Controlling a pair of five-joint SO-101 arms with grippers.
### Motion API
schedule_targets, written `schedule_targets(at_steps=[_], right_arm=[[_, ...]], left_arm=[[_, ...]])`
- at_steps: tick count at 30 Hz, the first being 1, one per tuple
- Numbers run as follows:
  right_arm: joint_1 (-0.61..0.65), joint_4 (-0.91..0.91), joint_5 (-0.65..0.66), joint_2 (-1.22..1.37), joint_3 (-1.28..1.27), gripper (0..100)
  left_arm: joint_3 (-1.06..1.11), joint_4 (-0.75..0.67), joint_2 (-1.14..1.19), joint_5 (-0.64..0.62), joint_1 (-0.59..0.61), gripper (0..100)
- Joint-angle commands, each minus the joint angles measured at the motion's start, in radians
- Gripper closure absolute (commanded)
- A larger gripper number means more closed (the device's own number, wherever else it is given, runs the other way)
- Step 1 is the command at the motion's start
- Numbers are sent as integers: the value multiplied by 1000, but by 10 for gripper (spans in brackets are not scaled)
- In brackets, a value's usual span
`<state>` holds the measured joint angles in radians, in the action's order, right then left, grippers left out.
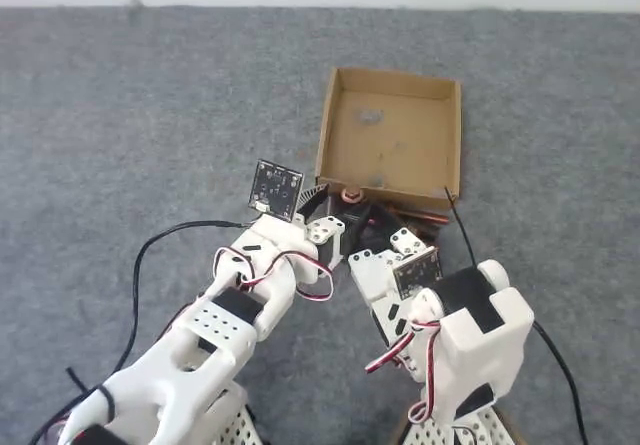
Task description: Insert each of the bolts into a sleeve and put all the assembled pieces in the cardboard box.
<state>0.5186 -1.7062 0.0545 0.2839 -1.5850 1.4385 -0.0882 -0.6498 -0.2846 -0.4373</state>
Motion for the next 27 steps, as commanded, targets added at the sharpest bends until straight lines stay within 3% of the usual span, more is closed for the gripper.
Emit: schedule_targets(at_steps=[1, 9, 16, 20, 27], right_arm=[[-7, -28, 3, -70, 12, 992], [-7, -28, 3, -70, 12, 992], [-8, 13, 3, -70, 31, 992], [-8, 13, 3, -70, 28, 992], [-27, -1, 9, -81, -5, 992]], left_arm=[[1, 0, -74, 11, -3, 761], [74, 3, -374, -118, 28, 762], [163, 3, -559, -121, 29, 764], [180, 3, -601, -120, 104, 774], [189, 23, -603, -120, 301, 996]])
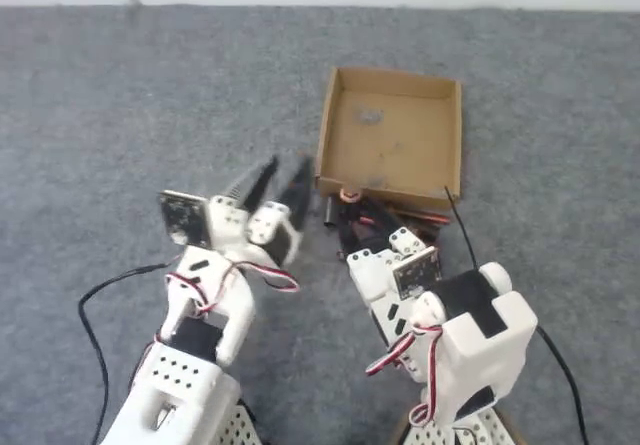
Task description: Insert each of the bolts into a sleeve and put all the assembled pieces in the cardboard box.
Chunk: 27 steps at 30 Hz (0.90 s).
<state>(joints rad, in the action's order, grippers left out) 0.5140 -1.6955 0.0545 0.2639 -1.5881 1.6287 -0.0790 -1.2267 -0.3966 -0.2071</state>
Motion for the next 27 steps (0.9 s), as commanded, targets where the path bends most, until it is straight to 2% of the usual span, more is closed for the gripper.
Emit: schedule_targets(at_steps=[1, 7, 10, 13, 17, 21, 27], right_arm=[[-22, -31, 9, -65, -6, 992], [-25, -35, 6, -191, -89, 992], [-73, 56, 5, -263, -94, 992], [-137, 128, 5, -332, -89, 992], [-150, 254, 5, -429, -84, 992], [-157, 447, 5, -553, -75, 992], [-194, 918, 5, -819, 11, 992]], left_arm=[[5, 37, -29, -8, 92, 987], [41, 209, -31, -8, 193, 989], [58, 262, -28, -8, 218, 989], [58, 374, -31, -3, 226, 989], [59, 479, -31, 160, 222, 988], [56, 563, -32, 308, 224, 988], [56, 562, -32, 327, 226, 988]])
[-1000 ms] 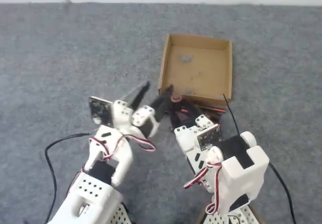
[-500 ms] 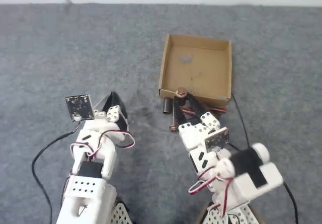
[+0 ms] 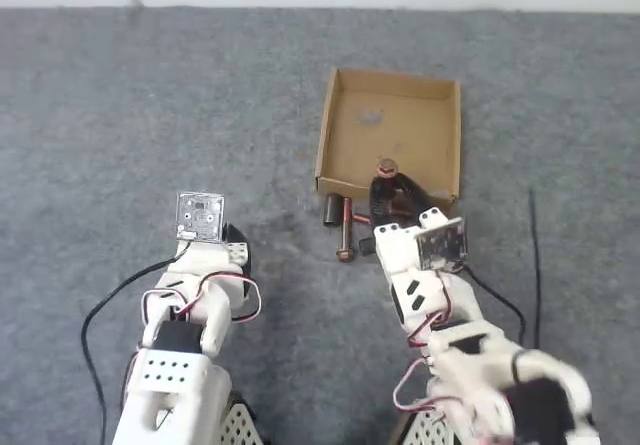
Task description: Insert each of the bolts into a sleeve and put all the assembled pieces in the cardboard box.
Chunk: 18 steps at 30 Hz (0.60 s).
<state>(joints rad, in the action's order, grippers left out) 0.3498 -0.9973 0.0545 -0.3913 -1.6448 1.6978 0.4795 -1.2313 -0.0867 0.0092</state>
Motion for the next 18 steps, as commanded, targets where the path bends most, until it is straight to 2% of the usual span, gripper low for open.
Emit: schedule_targets(at_steps=[1, 5, 9, 18], right_arm=[[-39, 309, 5, -214, 89, 992], [-44, 653, 5, -407, 176, 992], [-44, 920, 3, -527, 315, 992], [-48, 1325, 9, -383, 790, 992]], left_arm=[[-13, 3, -28, 18, 9, 988], [-13, 3, -28, 18, 9, 988], [-13, 3, -28, 18, 9, 988], [-13, 3, -28, 18, 9, 988]])
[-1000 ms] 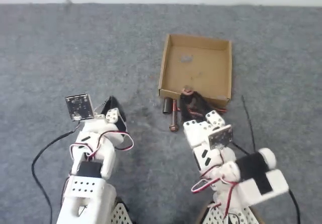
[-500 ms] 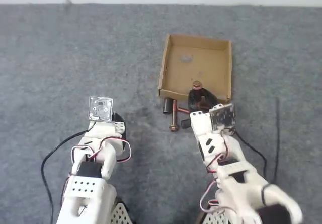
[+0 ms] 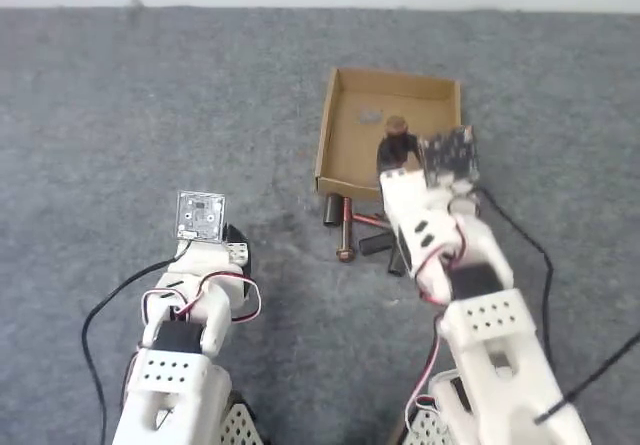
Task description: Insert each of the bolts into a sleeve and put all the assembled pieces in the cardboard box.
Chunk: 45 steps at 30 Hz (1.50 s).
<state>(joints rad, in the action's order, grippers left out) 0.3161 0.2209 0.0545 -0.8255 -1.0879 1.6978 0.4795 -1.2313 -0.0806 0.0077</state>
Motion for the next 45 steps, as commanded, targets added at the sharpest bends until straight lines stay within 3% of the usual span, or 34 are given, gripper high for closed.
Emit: schedule_targets(at_steps=[1, 12, 21, 34, 40, 45], right_arm=[[-15, 151, 9, 90, 295, 992], [-113, 443, 11, 605, 841, 992], [-177, 582, 11, 960, 1125, 992], [-196, 611, 11, 1231, 1263, 987], [-191, 611, 11, 1242, 1266, 890], [-189, 615, 11, 1225, 1277, 930]], left_arm=[[-13, 3, -28, 12, 11, 988], [-13, 3, -28, 12, 12, 988], [-13, 3, -28, 14, 12, 988], [-13, 3, -28, 14, 12, 988], [-13, 3, -28, 14, 12, 988], [-13, 3, -28, 14, 12, 988]])
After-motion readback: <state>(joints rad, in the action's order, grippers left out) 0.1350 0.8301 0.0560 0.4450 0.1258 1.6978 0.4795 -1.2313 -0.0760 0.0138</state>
